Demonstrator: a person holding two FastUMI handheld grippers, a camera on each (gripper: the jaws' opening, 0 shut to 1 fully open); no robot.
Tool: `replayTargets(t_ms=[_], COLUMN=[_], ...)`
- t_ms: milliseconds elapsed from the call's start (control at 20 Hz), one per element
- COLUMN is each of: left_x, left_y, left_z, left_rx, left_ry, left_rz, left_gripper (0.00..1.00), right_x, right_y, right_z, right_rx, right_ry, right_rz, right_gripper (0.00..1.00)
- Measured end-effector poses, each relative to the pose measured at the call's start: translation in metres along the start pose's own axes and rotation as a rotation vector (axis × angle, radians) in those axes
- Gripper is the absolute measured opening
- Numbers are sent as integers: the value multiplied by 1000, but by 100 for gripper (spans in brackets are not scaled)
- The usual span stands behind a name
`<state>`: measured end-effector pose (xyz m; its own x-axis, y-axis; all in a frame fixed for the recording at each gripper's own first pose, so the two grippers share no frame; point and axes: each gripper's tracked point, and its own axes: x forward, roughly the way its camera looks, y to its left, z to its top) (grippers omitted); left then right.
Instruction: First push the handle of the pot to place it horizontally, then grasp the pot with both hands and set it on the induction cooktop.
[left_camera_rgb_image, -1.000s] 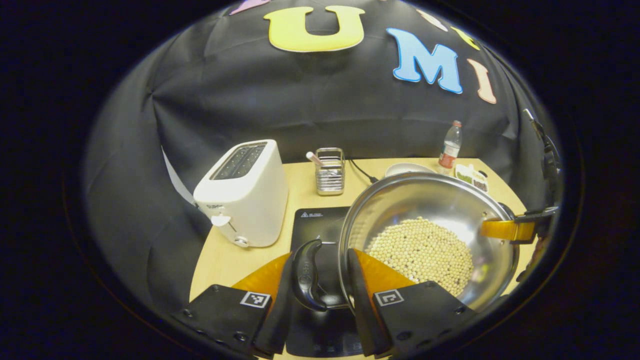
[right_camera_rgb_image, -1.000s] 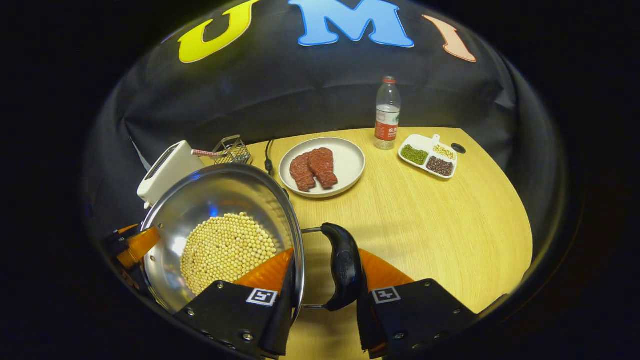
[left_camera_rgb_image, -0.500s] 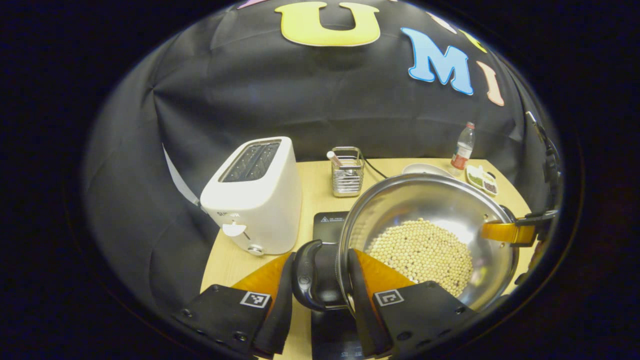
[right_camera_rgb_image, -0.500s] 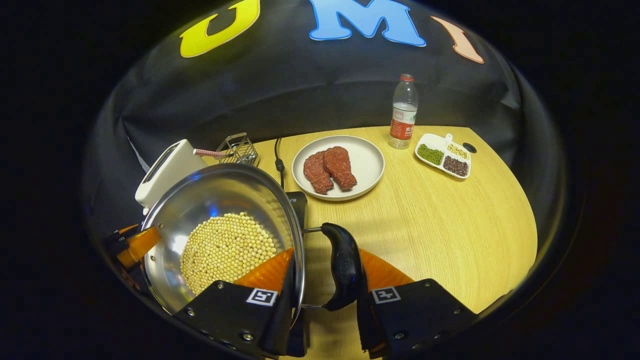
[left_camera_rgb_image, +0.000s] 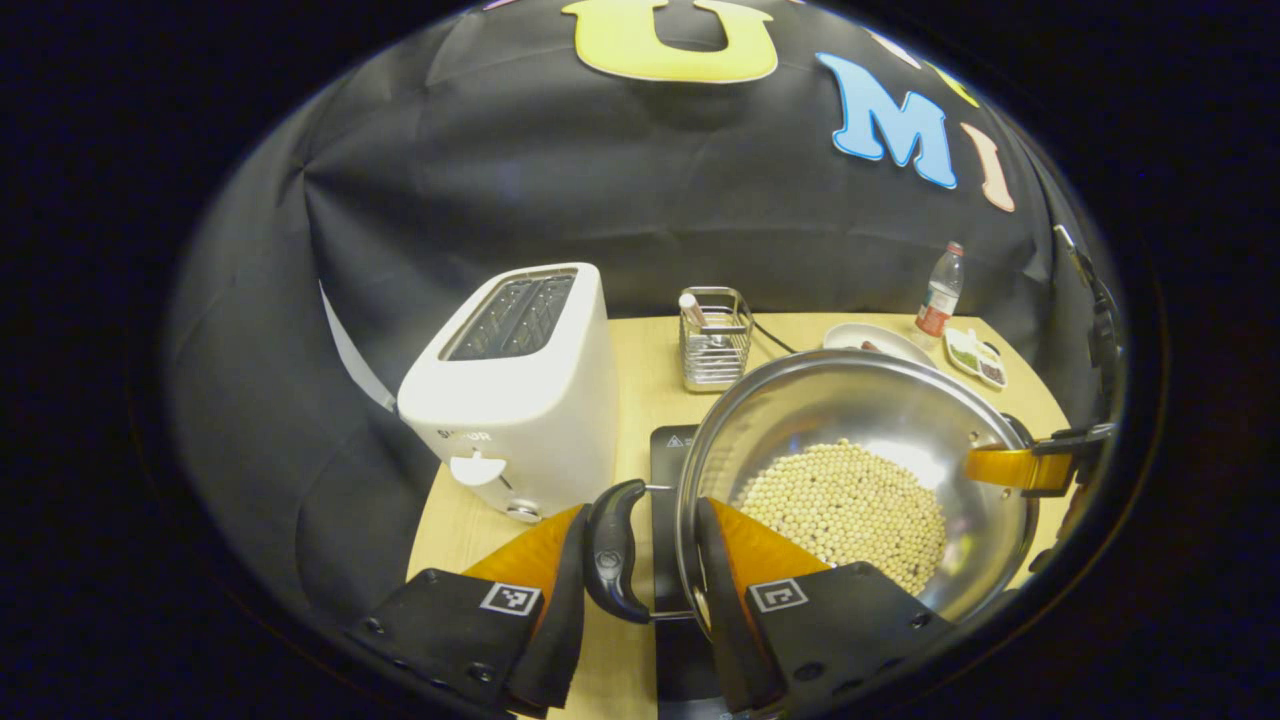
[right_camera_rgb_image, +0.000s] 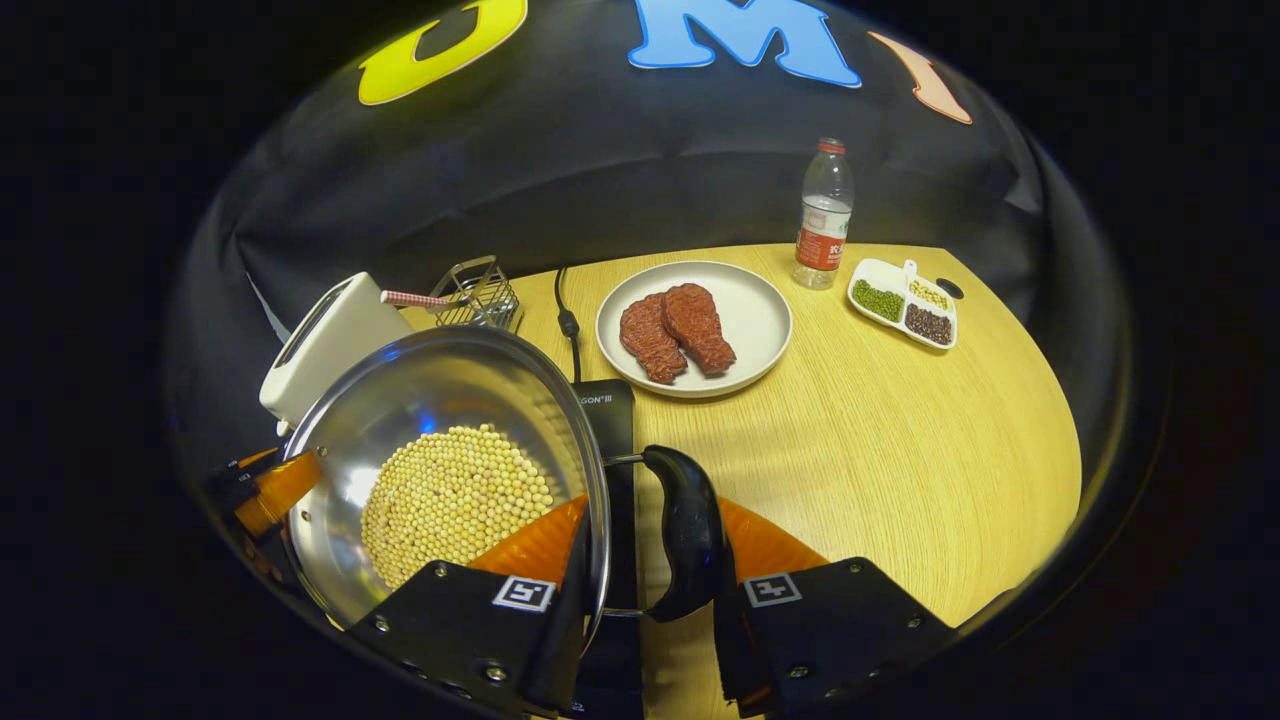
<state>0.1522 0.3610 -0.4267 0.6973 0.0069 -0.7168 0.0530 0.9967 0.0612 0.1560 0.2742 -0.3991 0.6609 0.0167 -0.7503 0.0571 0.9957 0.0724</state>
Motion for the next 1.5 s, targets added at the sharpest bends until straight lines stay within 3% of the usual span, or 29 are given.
replayTargets(t_ms=[450, 900, 1000, 1100, 1150, 1200, 1300, 1500], left_x=[10, 8, -1, -17, -26, -38, -67, -132], left_y=[3, 9, 15, 20, 23, 21, 15, -37], left_z=[-9, -4, 3, 10, 15, 20, 33, 62], left_rx=[-4, -35, -56, -58, -57, -58, -65, -70], left_ry=[-7, -63, -89, -121, -140, -165, -222, -327], left_rz=[-22, -23, -2, 24, 38, 49, 66, 41], left_gripper=[58, 65, 67, 81, 82, 82, 83, 83], right_x=[3, 7, 4, -4, -11, -18, -36, -88], right_y=[-1, 2, 1, 0, -2, -5, -14, -41], right_z=[-5, -3, -3, 7, 12, 17, 26, 41], right_rx=[13, 8, 5, 21, 22, 15, -5, -53], right_ry=[-27, -45, -45, -84, -108, -129, -179, -269], right_rz=[-14, 3, 10, 24, 35, 40, 53, 87], right_gripper=[54, 55, 60, 68, 64, 78, 84, 86])
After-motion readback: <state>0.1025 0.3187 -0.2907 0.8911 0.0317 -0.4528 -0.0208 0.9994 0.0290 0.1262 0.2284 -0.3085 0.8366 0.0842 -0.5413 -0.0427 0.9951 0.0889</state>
